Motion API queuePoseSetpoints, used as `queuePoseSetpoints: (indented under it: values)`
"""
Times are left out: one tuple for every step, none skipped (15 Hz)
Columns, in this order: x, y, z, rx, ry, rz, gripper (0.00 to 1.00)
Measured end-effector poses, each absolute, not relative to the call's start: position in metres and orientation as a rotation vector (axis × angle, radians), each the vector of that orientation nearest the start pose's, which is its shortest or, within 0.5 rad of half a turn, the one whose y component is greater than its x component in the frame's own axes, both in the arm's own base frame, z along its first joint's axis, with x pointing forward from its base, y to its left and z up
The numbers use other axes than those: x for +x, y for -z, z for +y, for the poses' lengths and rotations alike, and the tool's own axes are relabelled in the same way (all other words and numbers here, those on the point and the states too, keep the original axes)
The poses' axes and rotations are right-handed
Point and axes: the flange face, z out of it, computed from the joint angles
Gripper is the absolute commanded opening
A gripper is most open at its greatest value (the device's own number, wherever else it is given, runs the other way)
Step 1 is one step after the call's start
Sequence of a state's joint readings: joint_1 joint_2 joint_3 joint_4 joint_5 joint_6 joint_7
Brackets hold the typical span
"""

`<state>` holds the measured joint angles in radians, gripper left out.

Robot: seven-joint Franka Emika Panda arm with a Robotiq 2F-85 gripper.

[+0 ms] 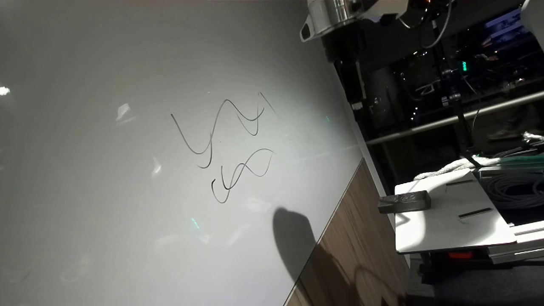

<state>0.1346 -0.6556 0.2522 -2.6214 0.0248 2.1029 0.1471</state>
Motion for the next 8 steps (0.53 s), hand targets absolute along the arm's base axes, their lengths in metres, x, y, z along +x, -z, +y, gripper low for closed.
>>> queuePoseSetpoints:
  values:
    - [0.337, -0.446, 0.134, -3.226, 0.223, -0.27, 1.0]
    - [0.339, -0.43, 0.128, -3.24, 0.206, -0.236, 1.0]
    - [0.339, -0.415, 0.122, -3.255, 0.189, -0.205, 1.0]
    - [0.339, -0.401, 0.116, -3.269, 0.171, -0.176, 1.0]
    - [0.339, -0.387, 0.11, -3.282, 0.154, -0.15, 1.0]
    - [0.341, -0.377, 0.105, -3.294, 0.145, -0.134, 1.0]
    - [0.344, -0.369, 0.101, -3.3, 0.139, -0.122, 1.0]
    - [0.347, -0.362, 0.097, -3.302, 0.136, -0.112, 1.0]
